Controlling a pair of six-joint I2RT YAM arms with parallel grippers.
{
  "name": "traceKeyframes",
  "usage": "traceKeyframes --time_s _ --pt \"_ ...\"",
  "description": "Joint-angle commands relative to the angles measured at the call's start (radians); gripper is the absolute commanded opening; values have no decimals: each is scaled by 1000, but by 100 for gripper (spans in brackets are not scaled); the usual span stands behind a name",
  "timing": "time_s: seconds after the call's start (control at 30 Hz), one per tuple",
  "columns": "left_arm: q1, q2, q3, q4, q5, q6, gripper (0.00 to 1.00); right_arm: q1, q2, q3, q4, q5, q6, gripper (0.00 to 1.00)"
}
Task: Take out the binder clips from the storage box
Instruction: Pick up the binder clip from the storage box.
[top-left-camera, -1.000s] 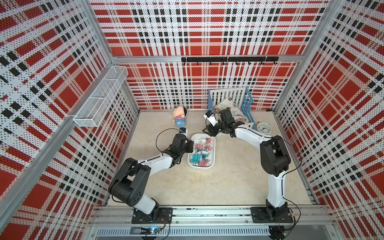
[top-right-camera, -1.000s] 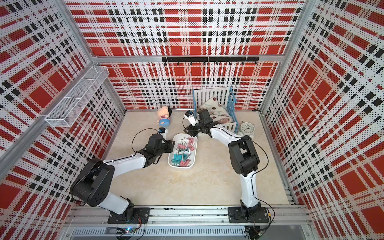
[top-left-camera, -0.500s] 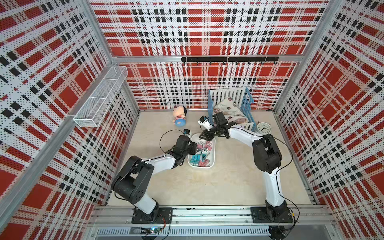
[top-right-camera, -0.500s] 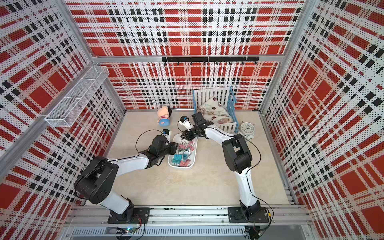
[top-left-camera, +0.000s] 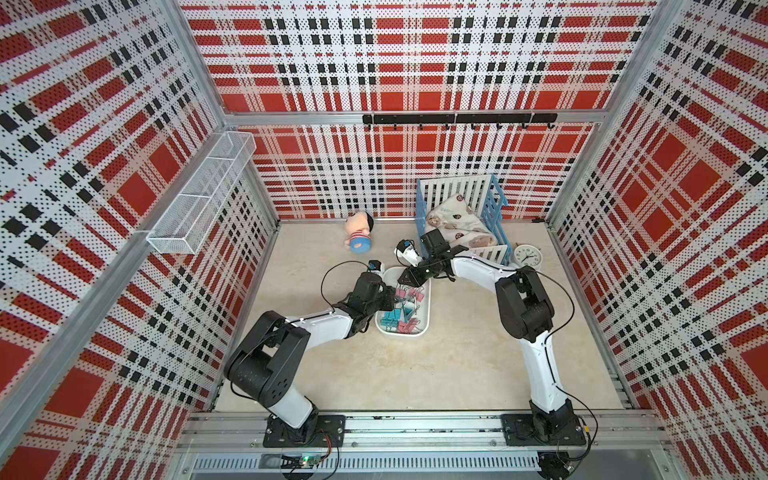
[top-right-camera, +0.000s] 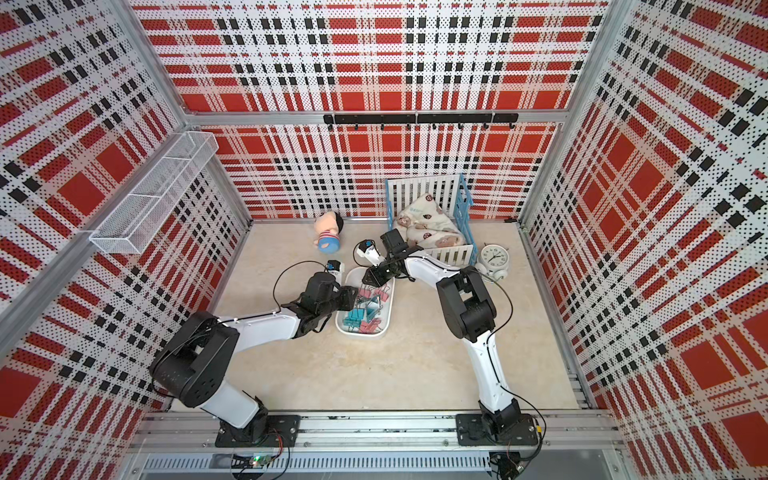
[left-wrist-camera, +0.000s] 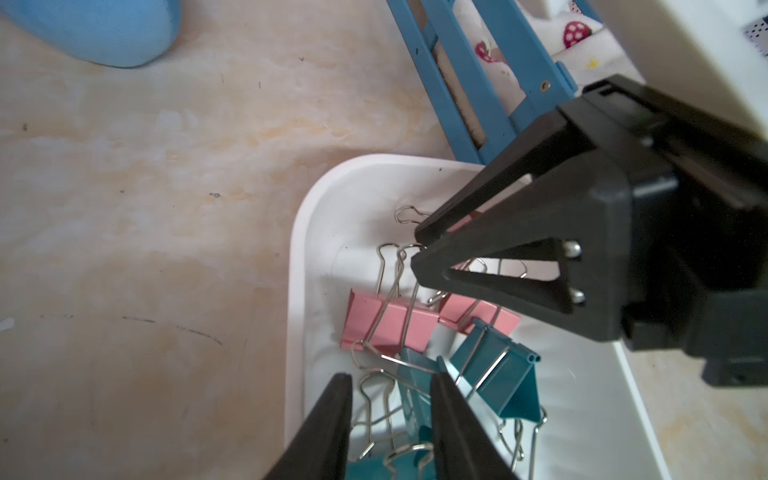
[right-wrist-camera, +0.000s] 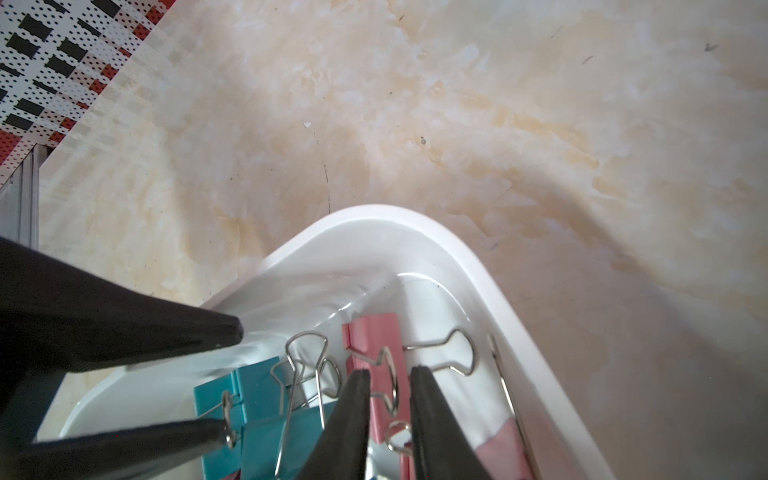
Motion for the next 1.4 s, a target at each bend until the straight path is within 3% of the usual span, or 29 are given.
traceKeyframes --time_s 0.0,0.23,0.87,1.37 --pt "-5 5 -19 1 -12 -3 39 11 30 37 -17 -28 0 19" --pt "3 9 -7 -12 -9 4 39 13 29 48 -30 -44 3 0" --pt "9 -7 -6 -14 -9 8 39 -25 -233 -57 -31 21 -6 0" --pt "5 11 3 -22 -10 19 38 -164 -593 -465 58 47 78 0"
